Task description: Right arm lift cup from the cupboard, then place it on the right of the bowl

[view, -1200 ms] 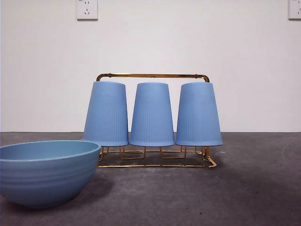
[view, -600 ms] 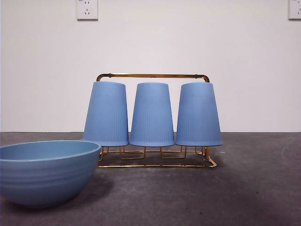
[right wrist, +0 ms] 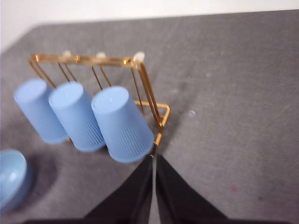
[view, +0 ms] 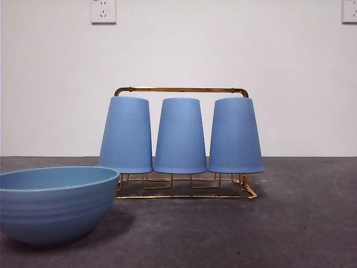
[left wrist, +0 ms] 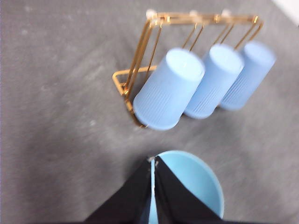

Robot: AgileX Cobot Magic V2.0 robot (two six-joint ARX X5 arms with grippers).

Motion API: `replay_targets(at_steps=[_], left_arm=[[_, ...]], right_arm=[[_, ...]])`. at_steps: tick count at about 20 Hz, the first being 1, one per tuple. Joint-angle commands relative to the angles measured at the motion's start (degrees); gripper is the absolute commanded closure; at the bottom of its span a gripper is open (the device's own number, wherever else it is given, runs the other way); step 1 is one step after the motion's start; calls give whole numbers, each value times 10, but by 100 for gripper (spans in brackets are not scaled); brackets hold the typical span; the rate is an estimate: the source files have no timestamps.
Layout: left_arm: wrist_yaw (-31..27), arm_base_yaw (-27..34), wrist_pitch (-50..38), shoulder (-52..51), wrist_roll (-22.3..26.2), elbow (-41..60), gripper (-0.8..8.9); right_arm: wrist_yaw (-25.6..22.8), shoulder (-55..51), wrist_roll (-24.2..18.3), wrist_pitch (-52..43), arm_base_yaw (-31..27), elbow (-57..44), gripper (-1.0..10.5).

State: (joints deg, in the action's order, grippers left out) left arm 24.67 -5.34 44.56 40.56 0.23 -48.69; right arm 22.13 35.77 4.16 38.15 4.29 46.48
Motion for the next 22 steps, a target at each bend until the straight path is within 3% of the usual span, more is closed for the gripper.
replay_targets(at_steps=[1,4,7,9,10,12,13,15,19,22], left_arm=[[-41,-26,21,31,73,-33,802],[-129,-73,60,71,129,-64,802],[-194,-121,77,97,155,-80,802],[-199,-142,82,106,158,-84,793],[-199,-149,82,108,156,-84,704],[-199,-157,82,108,149,-84,476],[-199,-160,82,107,146,-84,441],[-199,-162,82,107,136,-84,438],[-199,-162,82,107,121,-84,438],[-199,-162,82,108,116,-84,438]], right_arm=[[-19,42,-61,24,27,36,934],[-35,103,-69,53,72,65,934],[-73,158,-72,79,123,83,934],[-105,192,-72,103,158,95,930],[-119,205,-72,112,172,99,883],[-147,224,-72,124,196,104,641],[-159,230,-71,130,206,106,564],[-181,234,-54,138,226,106,533],[-181,239,-14,143,246,118,533],[-181,279,9,187,253,192,533]])
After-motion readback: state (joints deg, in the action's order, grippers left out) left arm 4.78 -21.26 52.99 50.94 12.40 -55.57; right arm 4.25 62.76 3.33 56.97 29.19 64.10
